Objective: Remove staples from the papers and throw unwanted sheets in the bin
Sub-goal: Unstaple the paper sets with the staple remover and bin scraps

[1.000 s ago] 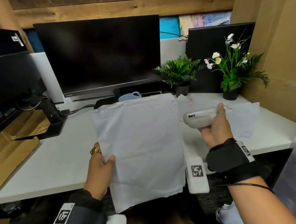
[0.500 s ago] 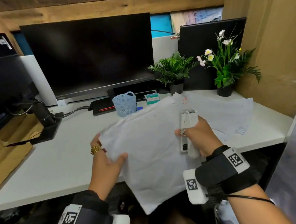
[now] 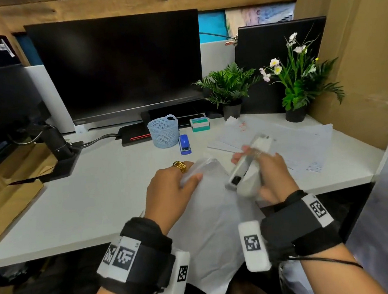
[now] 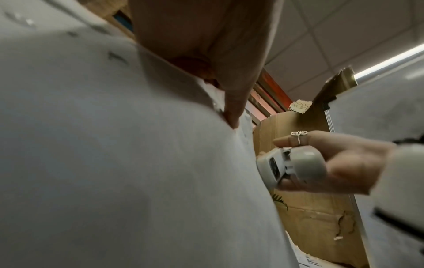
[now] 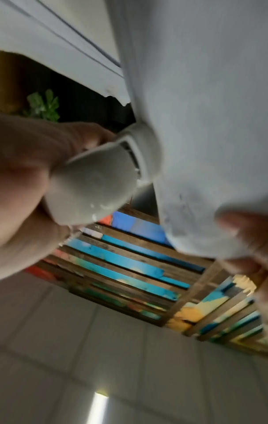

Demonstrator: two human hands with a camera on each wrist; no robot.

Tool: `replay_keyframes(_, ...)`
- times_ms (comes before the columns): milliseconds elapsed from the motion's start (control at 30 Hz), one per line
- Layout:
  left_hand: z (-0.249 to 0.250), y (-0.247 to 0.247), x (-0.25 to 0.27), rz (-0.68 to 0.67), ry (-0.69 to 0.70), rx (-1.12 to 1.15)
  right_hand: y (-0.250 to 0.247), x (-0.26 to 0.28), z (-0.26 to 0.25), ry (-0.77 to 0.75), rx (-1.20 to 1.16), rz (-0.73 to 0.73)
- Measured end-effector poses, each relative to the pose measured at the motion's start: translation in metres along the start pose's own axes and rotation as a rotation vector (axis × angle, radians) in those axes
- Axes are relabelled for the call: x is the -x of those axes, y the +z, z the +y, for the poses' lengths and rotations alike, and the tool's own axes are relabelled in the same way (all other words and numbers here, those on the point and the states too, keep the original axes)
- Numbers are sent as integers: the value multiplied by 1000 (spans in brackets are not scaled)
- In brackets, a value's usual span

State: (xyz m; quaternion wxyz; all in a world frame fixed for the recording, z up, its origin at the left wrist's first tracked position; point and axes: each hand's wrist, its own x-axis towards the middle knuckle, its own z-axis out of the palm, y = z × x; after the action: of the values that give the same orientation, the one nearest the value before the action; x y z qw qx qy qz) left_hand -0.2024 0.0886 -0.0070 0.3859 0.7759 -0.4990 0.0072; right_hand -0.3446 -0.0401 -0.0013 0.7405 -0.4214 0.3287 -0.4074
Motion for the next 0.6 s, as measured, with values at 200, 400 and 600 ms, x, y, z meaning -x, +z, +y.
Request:
replay_keyframes(200, 5, 7, 12, -7, 46, 13, 5, -7, -10, -109, -283, 256)
replay_keyframes(400, 11, 14, 16, -29, 81, 47, 13, -9, -7, -48, -295, 179)
replay_keyframes(600, 15, 17, 20, -44, 97, 102, 19, -7, -5, -41, -254, 179)
